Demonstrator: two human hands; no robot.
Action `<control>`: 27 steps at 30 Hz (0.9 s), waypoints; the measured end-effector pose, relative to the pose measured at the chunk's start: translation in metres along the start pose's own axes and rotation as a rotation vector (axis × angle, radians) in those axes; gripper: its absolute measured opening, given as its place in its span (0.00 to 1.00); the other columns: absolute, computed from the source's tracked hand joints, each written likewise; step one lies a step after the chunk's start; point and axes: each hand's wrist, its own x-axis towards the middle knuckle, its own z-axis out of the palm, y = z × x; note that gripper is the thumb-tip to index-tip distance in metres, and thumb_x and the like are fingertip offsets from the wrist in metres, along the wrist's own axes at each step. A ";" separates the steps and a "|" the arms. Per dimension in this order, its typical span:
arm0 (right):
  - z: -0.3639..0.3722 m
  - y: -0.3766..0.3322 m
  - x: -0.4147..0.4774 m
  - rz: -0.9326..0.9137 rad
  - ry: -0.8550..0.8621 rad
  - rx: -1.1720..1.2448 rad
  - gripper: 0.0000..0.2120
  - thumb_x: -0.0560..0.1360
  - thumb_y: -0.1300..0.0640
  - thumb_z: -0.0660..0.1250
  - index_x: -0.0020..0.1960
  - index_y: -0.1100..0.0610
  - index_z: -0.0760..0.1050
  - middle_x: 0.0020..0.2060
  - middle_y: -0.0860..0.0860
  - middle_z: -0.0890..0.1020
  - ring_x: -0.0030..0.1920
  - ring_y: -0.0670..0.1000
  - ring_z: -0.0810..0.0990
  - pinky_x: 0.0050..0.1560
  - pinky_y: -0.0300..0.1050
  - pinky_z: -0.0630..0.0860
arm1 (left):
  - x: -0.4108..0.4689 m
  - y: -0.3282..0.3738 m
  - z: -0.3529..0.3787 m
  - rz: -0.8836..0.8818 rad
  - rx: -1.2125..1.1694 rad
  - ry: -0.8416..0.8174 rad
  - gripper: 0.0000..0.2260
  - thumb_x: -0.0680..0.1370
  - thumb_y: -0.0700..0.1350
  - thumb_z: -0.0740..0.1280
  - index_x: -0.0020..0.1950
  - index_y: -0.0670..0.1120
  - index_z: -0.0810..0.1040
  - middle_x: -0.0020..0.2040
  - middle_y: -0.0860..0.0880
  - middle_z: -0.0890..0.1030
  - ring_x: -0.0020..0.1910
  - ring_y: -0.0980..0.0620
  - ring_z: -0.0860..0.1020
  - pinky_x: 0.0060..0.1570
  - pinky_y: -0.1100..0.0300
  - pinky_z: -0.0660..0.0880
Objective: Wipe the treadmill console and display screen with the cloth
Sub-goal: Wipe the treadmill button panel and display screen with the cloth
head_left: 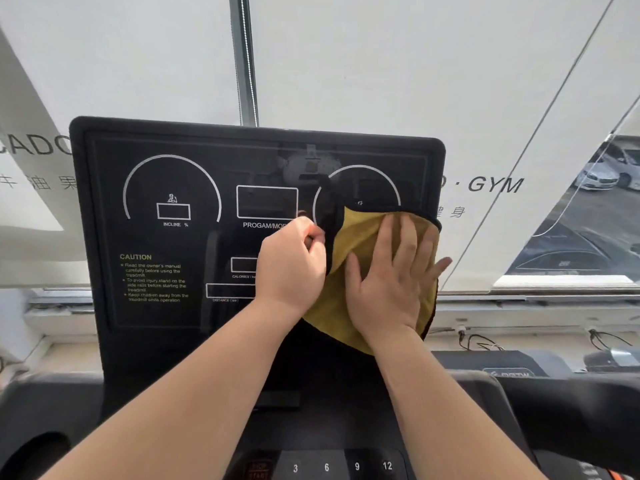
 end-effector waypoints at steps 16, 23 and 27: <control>0.005 0.001 0.035 -0.498 -0.056 -0.265 0.37 0.76 0.22 0.45 0.82 0.34 0.50 0.84 0.53 0.45 0.80 0.73 0.39 0.70 0.84 0.38 | -0.005 -0.072 -0.071 0.000 0.398 0.310 0.21 0.76 0.55 0.67 0.66 0.49 0.76 0.70 0.43 0.71 0.70 0.40 0.66 0.68 0.43 0.63; -0.016 0.009 0.058 -0.198 -0.031 -0.189 0.45 0.69 0.19 0.55 0.82 0.34 0.51 0.83 0.60 0.42 0.78 0.77 0.40 0.70 0.84 0.40 | -0.029 -0.100 -0.078 -0.148 0.441 0.248 0.28 0.76 0.56 0.69 0.75 0.54 0.67 0.80 0.41 0.54 0.79 0.35 0.53 0.74 0.31 0.53; -0.013 -0.029 0.084 -0.255 0.067 -0.086 0.28 0.82 0.35 0.57 0.80 0.32 0.56 0.82 0.68 0.45 0.78 0.79 0.40 0.71 0.83 0.39 | -0.034 -0.101 -0.078 -0.172 0.435 0.204 0.31 0.76 0.57 0.69 0.76 0.55 0.64 0.81 0.43 0.51 0.80 0.36 0.50 0.74 0.30 0.50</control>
